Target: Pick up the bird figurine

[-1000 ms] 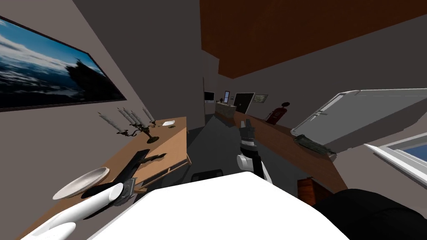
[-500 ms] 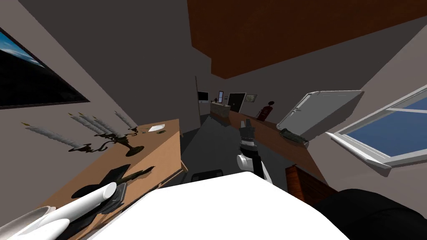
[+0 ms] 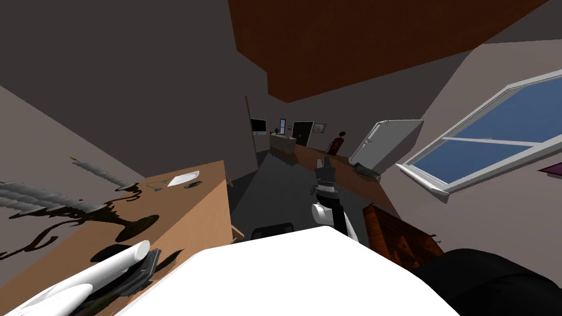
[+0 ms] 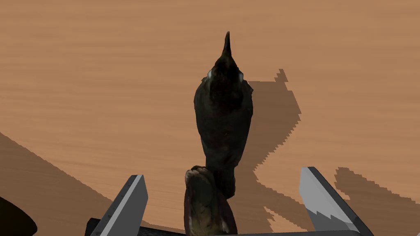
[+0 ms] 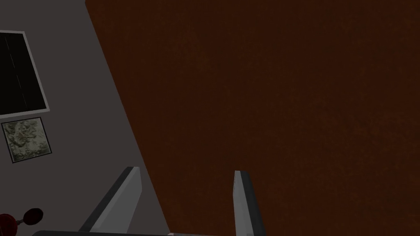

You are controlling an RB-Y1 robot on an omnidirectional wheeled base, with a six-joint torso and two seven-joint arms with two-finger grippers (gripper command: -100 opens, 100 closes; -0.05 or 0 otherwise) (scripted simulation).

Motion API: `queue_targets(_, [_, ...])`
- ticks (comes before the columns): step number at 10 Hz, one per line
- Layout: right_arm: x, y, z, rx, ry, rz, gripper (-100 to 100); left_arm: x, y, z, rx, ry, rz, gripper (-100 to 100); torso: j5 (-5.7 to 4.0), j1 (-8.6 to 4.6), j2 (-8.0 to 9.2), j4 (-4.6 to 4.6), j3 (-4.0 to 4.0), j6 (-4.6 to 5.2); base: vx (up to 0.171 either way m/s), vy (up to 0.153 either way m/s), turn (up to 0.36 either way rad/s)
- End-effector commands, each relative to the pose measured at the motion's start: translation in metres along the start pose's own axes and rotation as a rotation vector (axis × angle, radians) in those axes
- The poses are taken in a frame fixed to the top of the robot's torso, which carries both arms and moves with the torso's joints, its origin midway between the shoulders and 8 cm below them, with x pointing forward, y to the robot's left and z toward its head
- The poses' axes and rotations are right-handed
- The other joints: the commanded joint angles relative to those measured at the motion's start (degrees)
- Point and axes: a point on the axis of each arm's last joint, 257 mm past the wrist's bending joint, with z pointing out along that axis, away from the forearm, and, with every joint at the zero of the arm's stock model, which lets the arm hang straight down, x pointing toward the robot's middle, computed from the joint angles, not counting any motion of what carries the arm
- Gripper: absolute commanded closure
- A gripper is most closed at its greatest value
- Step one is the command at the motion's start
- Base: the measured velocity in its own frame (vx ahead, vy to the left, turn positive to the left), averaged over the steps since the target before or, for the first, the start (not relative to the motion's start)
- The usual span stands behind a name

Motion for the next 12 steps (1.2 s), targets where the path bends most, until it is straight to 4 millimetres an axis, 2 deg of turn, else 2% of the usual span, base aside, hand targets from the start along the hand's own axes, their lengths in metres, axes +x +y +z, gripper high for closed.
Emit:
queue_targets(1, [0.0,0.0,0.0,0.0,0.0,0.0,0,0.0,0.0,0.0,0.0,0.0,0.0,-100,0.0,0.0,0.0,0.0,0.0,0.0,0.037,0.048,-0.038])
queue_targets(2, [0.0,0.0,0.0,0.0,0.0,0.0,0,0.0,0.001,0.0,-0.004,-0.001,0.002,0,-0.04,-0.2,0.18,0.03,0.1,-0.05,0.008,0.01,0.004])
queue_targets(3, [0.0,0.0,0.0,0.0,0.0,0.0,0,-0.005,0.01,0.003,-0.005,-0.005,-0.01,-100,-0.08,-0.35,0.31,0.06,0.18,-0.05,0.013,0.014,-0.086])
queue_targets(9, [0.0,0.0,0.0,0.0,0.0,0.0,0,-0.031,0.067,0.013,-0.018,-0.02,-0.084,-100,-0.07,-0.29,0.36,0.08,0.21,-0.03,0.018,0.042,-0.137])
queue_targets(10, [0.0,0.0,0.0,0.0,0.0,0.0,0,-0.031,0.067,0.013,-0.018,-0.02,-0.084,-100,-0.07,-0.28,0.36,0.08,0.21,-0.04,0.01,0.031,-0.034])
queue_targets(12, [0.0,0.0,0.0,0.0,0.0,0.0,0,-0.038,0.088,0.015,-0.025,-0.022,-0.11,-100,-0.09,-0.36,0.38,0.08,0.22,-0.05,0.012,0.026,-0.11])
